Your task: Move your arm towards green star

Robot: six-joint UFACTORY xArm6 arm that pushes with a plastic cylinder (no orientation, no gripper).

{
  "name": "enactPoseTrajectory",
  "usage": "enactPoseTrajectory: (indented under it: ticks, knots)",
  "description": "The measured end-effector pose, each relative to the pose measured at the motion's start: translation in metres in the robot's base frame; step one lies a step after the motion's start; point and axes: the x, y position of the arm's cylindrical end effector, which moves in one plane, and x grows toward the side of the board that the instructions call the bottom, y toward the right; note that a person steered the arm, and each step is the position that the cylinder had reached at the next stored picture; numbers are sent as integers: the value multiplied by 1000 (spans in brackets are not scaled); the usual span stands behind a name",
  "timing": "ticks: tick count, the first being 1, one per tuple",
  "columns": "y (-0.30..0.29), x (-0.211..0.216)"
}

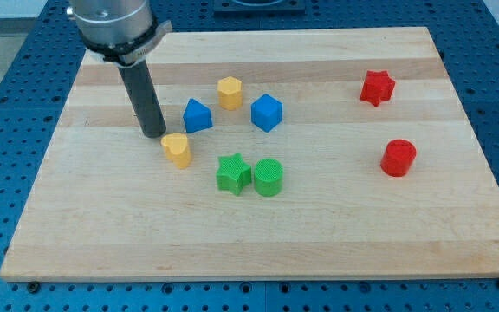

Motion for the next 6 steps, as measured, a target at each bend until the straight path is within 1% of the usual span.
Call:
enactPoseTrajectory:
  ticks: [1, 2, 3, 4, 5, 6]
  knots:
    - [-42, 37]
    - [-70, 102]
    - [-66, 171]
    - [0, 176]
    - [16, 174]
    - [49, 123]
